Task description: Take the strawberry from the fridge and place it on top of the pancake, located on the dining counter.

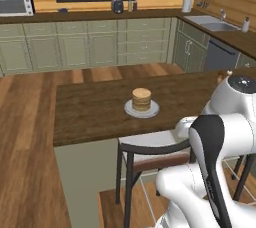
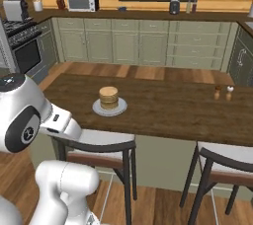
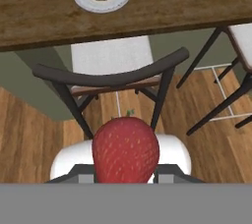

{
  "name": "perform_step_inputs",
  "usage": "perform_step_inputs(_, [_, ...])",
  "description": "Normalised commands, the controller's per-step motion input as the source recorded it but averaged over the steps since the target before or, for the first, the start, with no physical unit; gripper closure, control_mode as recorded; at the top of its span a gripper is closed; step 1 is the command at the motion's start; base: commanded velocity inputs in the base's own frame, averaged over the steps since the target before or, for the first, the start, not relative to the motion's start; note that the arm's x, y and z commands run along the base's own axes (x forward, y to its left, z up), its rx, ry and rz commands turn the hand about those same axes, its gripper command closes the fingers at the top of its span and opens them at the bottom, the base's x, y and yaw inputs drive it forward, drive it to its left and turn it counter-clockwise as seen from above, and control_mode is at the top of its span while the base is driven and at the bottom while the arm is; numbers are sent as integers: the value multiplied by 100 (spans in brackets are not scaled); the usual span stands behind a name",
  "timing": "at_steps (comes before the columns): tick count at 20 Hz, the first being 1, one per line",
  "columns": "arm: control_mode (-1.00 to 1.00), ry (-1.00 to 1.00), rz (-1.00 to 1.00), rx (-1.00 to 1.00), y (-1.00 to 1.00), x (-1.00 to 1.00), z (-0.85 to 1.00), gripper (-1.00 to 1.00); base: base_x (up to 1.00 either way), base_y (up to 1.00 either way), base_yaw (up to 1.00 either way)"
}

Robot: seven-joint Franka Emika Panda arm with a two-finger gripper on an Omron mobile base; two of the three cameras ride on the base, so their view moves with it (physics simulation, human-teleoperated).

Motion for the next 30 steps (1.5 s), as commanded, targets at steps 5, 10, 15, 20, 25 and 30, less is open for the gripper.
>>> perform_step_inputs(5, [100,0,0,0,0,0,0,100,25,0,0])
perform_step_inputs(10, [-100,-2,2,0,0,22,0,100,11,0,1])
perform_step_inputs(15, [-100,-11,6,0,0,51,19,100,0,0,0])
perform_step_inputs(20, [-100,-14,17,0,1,85,30,100,0,0,0])
perform_step_inputs(25, [-100,-15,27,0,1,100,10,100,0,0,0])
perform_step_inputs(30, [-100,-7,22,0,-3,100,0,100,0,0,0])
